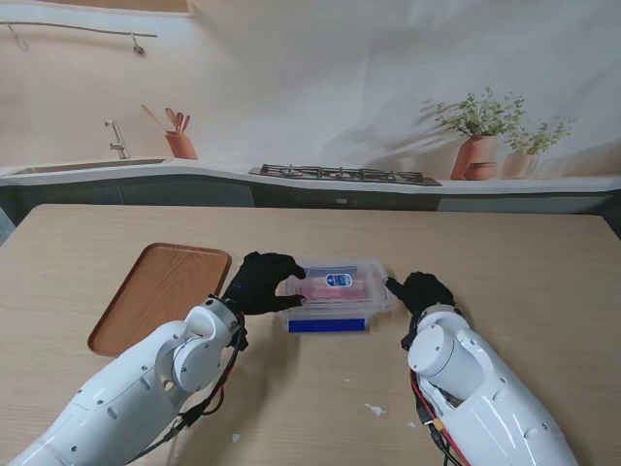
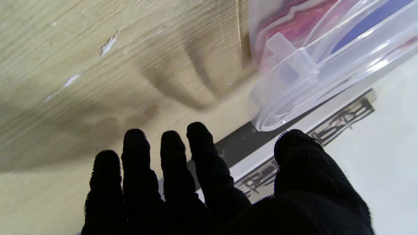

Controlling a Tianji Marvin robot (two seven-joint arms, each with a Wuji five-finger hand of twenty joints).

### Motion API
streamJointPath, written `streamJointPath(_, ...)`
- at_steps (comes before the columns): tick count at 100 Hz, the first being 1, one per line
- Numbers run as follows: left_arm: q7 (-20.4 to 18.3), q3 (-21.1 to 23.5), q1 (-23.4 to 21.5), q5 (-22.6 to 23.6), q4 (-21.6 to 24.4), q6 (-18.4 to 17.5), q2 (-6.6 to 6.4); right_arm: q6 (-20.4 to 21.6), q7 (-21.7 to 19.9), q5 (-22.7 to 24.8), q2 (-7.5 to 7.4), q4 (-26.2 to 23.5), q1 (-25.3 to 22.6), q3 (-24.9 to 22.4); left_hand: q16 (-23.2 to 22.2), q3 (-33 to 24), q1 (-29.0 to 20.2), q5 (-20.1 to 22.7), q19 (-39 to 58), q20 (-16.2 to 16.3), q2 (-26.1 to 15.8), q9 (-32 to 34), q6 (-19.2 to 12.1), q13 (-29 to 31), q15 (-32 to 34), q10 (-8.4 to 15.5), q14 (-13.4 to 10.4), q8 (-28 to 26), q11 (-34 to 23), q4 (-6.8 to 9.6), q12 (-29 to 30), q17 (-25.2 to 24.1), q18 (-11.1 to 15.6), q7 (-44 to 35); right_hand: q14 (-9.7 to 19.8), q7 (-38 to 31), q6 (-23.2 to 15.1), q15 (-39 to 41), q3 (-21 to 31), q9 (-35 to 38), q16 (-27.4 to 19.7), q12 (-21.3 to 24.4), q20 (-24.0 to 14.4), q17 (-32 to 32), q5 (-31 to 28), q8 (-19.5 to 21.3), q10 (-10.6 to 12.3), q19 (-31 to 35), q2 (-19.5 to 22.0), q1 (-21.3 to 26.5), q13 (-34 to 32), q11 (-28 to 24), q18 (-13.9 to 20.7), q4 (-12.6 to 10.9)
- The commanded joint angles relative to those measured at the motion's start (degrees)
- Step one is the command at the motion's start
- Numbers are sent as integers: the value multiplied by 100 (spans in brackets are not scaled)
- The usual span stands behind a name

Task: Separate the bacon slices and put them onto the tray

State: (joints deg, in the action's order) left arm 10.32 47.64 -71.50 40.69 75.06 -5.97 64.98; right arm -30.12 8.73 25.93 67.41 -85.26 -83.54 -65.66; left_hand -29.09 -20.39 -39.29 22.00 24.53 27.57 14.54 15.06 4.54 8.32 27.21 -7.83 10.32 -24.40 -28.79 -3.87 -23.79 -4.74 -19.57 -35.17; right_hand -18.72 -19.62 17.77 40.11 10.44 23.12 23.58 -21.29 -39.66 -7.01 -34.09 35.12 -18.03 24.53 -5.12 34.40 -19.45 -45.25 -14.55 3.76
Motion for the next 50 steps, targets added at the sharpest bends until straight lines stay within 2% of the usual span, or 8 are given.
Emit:
streamJointPath(1,-123,-45,6,-13,-56,12,18,-48,-107,-51,43,-49,12,0,53,-69,76,107,58,-70,-9,14,-106,-67,-104,202,-128,86,64,259,72,-43,45,90,-196,-71,134,164,-168,200,83,-72,-183,-24,-154,78,-131,101,64,-116,-139,-138,-65,-65)
streamJointPath(34,-207,-179,59,-132,-122,46,36,25,-508,-622,21,-108,113,9,69,-109,87,142,46,-62,5,7,-96,-58,-128,211,-102,100,98,254,124,-44,47,105,-258,-146,90,208,-426,456,108,-91,-202,-131,-399,173,-136,91,125,118,-320,-137,-122,-96)
streamJointPath(50,-234,-184,59,-163,-108,88,40,-10,-574,-963,47,-192,106,-62,70,-119,93,147,33,-63,1,-3,-98,-55,-132,222,-108,104,104,251,138,-45,50,112,-259,-177,51,336,-393,494,172,-135,-220,-205,-432,212,-115,121,-77,454,-384,-206,-136,-151)
